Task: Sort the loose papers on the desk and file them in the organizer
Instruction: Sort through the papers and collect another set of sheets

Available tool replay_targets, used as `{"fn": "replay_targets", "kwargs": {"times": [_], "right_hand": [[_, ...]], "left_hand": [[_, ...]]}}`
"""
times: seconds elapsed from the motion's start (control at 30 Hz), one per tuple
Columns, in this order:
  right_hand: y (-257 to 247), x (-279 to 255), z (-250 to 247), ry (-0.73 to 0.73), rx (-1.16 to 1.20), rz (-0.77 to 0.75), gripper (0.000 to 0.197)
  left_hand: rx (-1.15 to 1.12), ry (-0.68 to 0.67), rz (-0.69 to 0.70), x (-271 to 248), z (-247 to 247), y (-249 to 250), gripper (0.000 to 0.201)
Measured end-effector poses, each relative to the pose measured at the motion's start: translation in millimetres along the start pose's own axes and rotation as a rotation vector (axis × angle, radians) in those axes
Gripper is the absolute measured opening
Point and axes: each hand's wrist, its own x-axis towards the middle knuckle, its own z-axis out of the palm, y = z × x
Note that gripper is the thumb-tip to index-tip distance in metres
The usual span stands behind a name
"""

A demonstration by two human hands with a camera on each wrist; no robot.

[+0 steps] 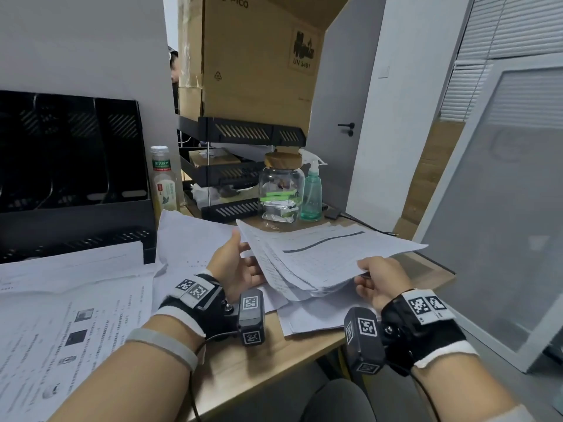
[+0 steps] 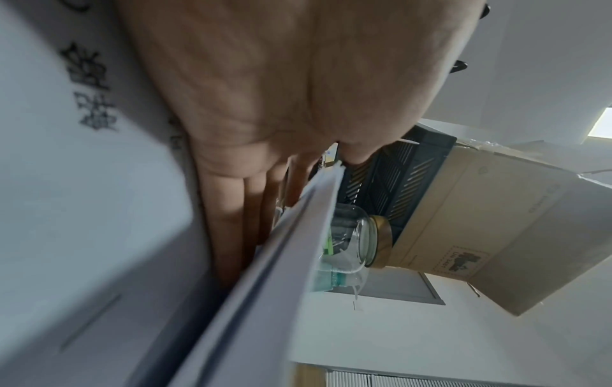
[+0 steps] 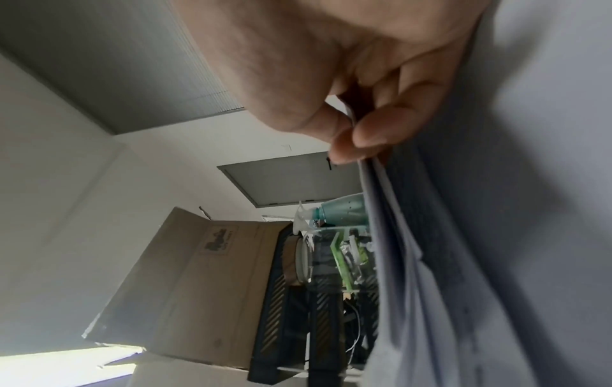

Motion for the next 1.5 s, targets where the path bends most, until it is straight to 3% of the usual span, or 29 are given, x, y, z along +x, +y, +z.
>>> {"fn": "replay_targets", "kwargs": {"times": [0.03,0.17,0.27,0.4,0.47,0.57,0.6,0.67,0.73,0.83,0.9,1.0,1.1,1.2,1.37,1.5], "right_hand": [[-1.6,-3.2,1.6,-0.024,0.002,0.023,0.003],[-2.1,-16.9,18.1,-0.184,-0.020,0.080,0.003],[2.8,-21.0,29.2,-0.277,-0.217,0.096,0.011],[-8.4,-23.6,21.7,-0.388,-0.393,0.120,0.031],[-19.1,-18.9,11.4,-0.349,-0.333,0.053,0.034],[-42.7,-4.2,-2.7,-0.073,-0.196,-0.298,0.013],[-49.9,4.4,-8.0,0.030,-0.232,-0.405,0.022],[-62.9,18.6,-17.9,0.127,-0.379,-0.484,0.067],[-72.4,25.0,-19.3,0.021,-0.357,-0.477,0.086],[-77.8,27.8,-8.7,-0.223,-0.121,-0.483,0.057],[-74.9,28.3,2.4,-0.235,-0.085,-0.559,0.048],[-73.5,18.5,26.9,-0.226,-0.046,-0.715,0.042],[-70.0,-1.8,60.1,-0.238,-0.049,-0.817,0.020],[-56.1,-15.6,85.4,-0.286,-0.097,-0.881,0.023],[-13.6,1.5,106.2,-0.341,-0.105,-0.665,0.041],[5.7,30.1,108.8,-0.381,-0.043,-0.460,0.032]], "left_hand": [[0.033,0.000,-0.011,0.3,0.6,1.3,0.063],[0.301,-0.012,0.016,-2.0,3.5,1.0,0.055],[0.321,-0.053,0.002,-0.6,7.1,-3.2,0.029],[0.385,-0.030,0.089,10.8,4.1,-6.3,0.042],[0.408,0.002,0.140,11.8,3.6,-1.9,0.043],[0.422,0.001,0.293,6.9,4.6,14.2,0.035],[0.439,-0.021,0.351,3.5,5.5,21.1,0.035],[0.484,-0.061,0.459,-5.3,8.5,35.7,0.034],[0.534,-0.092,0.538,-15.4,10.5,49.4,0.031],[0.552,-0.101,0.615,-27.6,5.3,65.8,0.026],[0.533,-0.050,0.667,-34.0,-3.9,74.6,0.025],[0.522,0.053,0.779,-41.8,-22.3,80.6,0.043],[0.492,0.242,0.876,-50.0,-40.2,79.4,0.041],[0.442,0.381,0.883,-53.2,-56.7,71.4,0.038],[0.464,0.388,0.834,-51.0,-79.3,57.3,0.040],[0.503,0.300,0.713,-49.6,-84.6,58.2,0.044]]}}
